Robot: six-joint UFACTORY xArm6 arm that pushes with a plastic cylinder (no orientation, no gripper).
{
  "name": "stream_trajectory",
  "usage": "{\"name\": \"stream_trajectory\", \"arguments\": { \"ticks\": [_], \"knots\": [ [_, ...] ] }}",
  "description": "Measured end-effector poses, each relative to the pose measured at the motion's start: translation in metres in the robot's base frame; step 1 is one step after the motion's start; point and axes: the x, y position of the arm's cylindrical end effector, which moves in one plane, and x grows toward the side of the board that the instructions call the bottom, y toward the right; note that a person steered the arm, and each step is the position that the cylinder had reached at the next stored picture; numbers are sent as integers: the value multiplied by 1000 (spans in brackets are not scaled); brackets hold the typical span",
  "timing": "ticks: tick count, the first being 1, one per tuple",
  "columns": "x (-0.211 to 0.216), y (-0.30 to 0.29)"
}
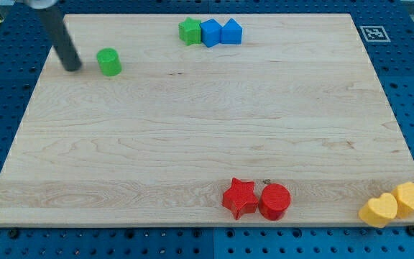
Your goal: Move the green circle towards the green star
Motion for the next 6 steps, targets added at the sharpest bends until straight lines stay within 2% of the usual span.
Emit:
{"name": "stream_trajectory", "arguments": {
  "ticks": [2,4,6],
  "knots": [
    [-10,148],
    [-9,118],
    [0,174]
  ]
}}
